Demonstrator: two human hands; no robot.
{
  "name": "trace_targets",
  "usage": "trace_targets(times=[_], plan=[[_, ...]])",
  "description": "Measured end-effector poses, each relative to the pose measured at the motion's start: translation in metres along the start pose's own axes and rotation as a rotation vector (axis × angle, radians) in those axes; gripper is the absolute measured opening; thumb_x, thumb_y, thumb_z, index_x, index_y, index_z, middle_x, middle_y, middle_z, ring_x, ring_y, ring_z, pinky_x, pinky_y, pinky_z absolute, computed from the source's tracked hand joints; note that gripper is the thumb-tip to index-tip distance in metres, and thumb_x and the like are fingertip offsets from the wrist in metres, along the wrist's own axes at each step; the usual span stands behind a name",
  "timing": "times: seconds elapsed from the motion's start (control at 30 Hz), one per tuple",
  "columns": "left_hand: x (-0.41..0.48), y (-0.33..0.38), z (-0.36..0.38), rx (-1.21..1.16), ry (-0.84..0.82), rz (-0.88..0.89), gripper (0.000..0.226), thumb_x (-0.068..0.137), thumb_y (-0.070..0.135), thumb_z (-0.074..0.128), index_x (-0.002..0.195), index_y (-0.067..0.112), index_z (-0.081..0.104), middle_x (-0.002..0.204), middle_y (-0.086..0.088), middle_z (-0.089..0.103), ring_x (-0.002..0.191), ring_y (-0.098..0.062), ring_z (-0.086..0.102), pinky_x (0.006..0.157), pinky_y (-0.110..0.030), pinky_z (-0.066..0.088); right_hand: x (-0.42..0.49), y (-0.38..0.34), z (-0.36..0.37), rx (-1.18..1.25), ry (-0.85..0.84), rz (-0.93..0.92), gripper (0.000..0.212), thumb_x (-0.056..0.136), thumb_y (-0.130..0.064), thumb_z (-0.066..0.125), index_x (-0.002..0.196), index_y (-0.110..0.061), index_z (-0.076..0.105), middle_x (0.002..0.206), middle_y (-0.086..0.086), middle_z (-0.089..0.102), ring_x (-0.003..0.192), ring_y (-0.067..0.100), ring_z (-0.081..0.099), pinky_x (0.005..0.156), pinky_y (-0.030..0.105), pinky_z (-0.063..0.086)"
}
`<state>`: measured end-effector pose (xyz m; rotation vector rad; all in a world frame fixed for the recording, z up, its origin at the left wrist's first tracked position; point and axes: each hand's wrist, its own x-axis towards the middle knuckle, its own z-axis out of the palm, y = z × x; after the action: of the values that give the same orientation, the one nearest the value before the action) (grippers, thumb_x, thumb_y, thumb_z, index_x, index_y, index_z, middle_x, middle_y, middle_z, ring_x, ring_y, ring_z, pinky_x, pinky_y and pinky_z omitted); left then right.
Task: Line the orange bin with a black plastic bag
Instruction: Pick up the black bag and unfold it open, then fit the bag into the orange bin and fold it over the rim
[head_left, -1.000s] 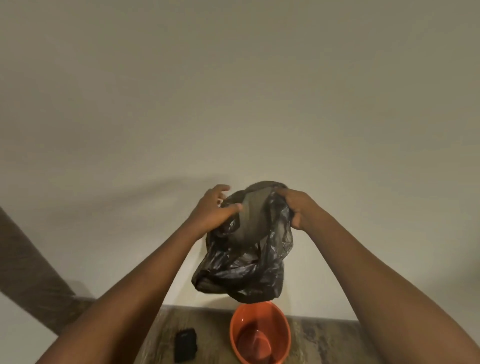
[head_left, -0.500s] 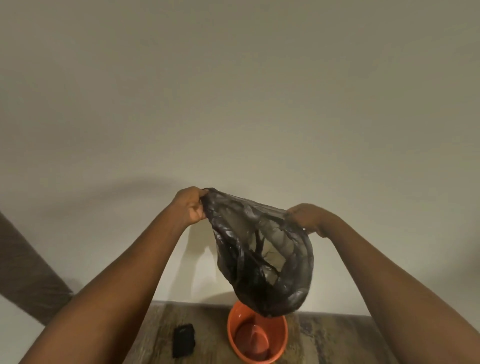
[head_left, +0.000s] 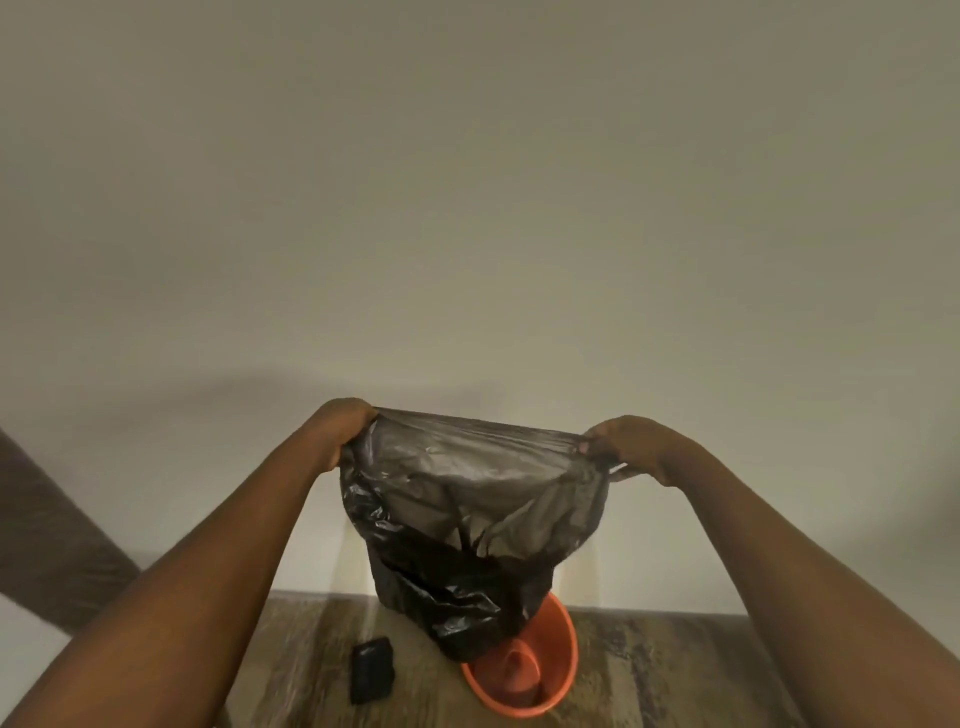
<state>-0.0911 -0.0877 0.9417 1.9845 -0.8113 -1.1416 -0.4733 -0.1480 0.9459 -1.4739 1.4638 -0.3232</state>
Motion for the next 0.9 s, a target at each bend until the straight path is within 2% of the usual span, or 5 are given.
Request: trace_targets(times=[0.23,0.37,0.47,0.7,0.9], plan=[[0.007,-0.008,0.014,-0.522,-0.093,-0.257,0.021,0.104,-0.003,0.037,0.096,0.001,0.056,0.099,-0.019,0.061,0.102,-0.035,0.061,0.099,-0.051,0.05,0.011,0.001,0.013,0.841,0.129,0.208,0.022,0.1,0.008,0.049,0.101,0.001,0.07,0.083,0.018,0.075,0.059,0.027,0.076,0.046,0.034,0.06],[0.011,-0.017,0.022,-0.723,-0.074,-0.309,0.028,0.105,-0.003,0.036,0.116,-0.004,0.062,0.09,-0.022,0.072,0.108,-0.03,0.068,0.08,-0.038,0.061,0.017,0.005,0.016,1.001,0.129,0.263,0.026,0.101,0.006,0.043,0.103,0.003,0.069,0.083,0.019,0.075,0.057,0.03,0.075,0.045,0.039,0.06],[0.009,-0.022,0.021,-0.587,-0.144,-0.285,0.021,0.102,0.002,0.045,0.1,-0.008,0.063,0.061,-0.023,0.071,0.078,-0.036,0.066,0.043,-0.038,0.058,0.014,0.012,0.011,0.912,0.12,0.25,0.017,0.1,-0.007,0.055,0.099,-0.003,0.072,0.082,0.016,0.076,0.067,0.031,0.075,0.054,0.041,0.061],[0.003,-0.017,0.041,-0.698,-0.304,-0.183,0.015,0.093,0.014,0.066,0.101,0.002,0.069,0.081,-0.019,0.077,0.083,-0.037,0.071,0.066,-0.047,0.063,0.015,0.022,0.0,0.313,0.69,0.117,0.08,0.085,-0.075,0.057,0.128,-0.008,0.06,0.129,0.016,0.061,0.119,0.038,0.059,0.099,0.047,0.049],[-0.003,-0.012,0.103,-0.897,-0.279,-0.126,0.022,0.098,0.025,0.061,0.1,0.005,0.072,0.088,-0.016,0.077,0.086,-0.034,0.073,0.07,-0.042,0.061,0.0,0.057,0.072,0.806,0.583,0.363,0.116,0.059,-0.09,0.065,0.14,-0.008,0.048,0.141,0.015,0.052,0.12,0.04,0.057,0.105,0.054,0.049]])
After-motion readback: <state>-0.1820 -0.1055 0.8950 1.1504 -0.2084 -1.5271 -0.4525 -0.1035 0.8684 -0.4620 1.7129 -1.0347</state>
